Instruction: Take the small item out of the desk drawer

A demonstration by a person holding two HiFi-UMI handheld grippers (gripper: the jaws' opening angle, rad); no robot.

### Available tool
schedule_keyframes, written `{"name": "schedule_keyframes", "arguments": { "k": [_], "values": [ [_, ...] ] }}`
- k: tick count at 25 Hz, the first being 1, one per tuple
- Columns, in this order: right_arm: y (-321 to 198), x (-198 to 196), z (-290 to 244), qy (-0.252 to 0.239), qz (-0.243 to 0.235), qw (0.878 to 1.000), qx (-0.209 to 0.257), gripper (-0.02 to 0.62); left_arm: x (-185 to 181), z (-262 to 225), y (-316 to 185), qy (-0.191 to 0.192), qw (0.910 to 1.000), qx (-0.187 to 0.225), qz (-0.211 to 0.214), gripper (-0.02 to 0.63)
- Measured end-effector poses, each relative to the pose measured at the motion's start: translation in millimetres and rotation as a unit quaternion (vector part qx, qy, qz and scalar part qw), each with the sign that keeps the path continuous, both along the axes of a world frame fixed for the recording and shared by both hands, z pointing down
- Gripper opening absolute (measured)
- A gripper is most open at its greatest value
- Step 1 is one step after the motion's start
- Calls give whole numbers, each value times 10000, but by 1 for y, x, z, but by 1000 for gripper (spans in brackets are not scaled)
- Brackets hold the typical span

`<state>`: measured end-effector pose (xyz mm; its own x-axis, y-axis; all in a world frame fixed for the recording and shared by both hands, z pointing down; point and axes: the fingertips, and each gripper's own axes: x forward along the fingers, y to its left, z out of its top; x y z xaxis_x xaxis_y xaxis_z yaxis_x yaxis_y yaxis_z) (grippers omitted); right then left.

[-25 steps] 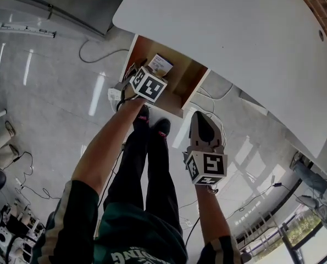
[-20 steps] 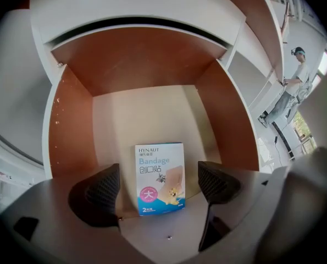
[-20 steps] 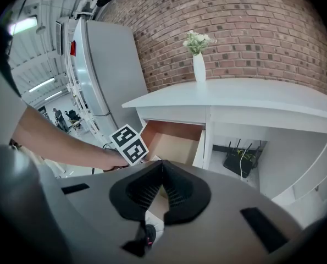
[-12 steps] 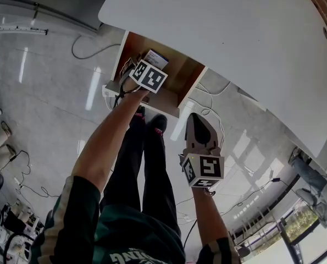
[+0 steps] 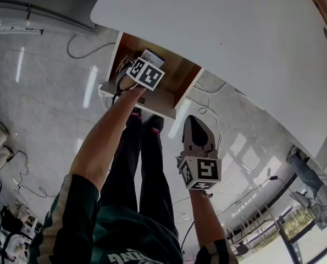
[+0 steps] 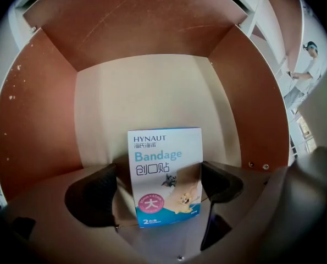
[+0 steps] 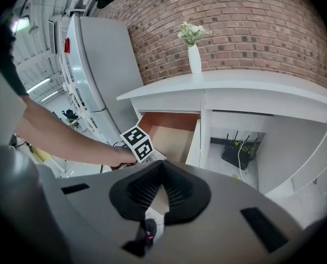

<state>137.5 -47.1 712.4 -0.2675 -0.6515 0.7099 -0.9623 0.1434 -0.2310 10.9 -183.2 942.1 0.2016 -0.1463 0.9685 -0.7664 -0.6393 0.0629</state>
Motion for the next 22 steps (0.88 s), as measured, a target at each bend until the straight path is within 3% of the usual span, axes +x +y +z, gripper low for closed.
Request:
{"name": "schedule_keyframes", "arguments": {
  "k": [6, 8, 22],
  "values": [
    [0, 2, 2, 11, 10, 10000, -22, 23, -1, -2, 0, -82, 10000, 24, 33, 468],
    [-1, -1, 0, -15, -2, 10000, -31, 25, -2, -3, 1, -104, 9999, 32, 57, 422],
    [-7, -8, -11, -83, -19, 10000, 21, 23, -9, -15, 4, -72, 9999, 62, 75, 416]
  ]
}}
